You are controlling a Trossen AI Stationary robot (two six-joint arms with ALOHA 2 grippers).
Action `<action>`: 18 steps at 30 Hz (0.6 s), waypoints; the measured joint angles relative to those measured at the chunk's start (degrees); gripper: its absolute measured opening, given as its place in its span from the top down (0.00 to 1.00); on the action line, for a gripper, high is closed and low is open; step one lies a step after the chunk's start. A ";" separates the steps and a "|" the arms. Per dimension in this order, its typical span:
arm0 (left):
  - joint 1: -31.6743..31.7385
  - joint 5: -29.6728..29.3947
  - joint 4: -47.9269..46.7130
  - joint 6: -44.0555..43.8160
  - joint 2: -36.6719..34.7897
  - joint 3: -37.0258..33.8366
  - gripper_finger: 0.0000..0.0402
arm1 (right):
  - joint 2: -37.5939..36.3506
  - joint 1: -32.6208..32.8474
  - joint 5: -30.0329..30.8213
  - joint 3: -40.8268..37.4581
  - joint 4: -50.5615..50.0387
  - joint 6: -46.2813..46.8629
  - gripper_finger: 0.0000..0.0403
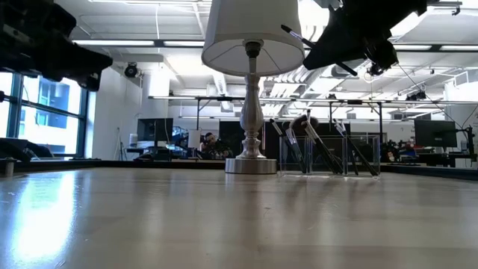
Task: Put items in baskets/containers
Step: Put the lash brush into the transparent organizer
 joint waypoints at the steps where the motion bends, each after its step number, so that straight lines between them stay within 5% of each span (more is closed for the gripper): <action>1: 0.02 0.27 0.12 0.35 0.03 -0.10 1.00 | 0.00 -0.01 -0.01 0.00 -0.20 -0.08 0.98; 12: 0.00 0.37 1.17 3.09 0.76 -0.80 1.00 | -1.02 -1.79 2.28 -2.51 -9.73 3.44 0.98; 15: 0.00 -0.49 1.08 3.09 0.78 -0.80 1.00 | -5.12 -2.62 2.98 -9.70 -2.07 4.38 0.98; 18: 0.00 -0.63 1.33 3.09 0.78 -0.82 1.00 | -11.70 -3.50 3.09 -19.91 15.68 -1.27 0.98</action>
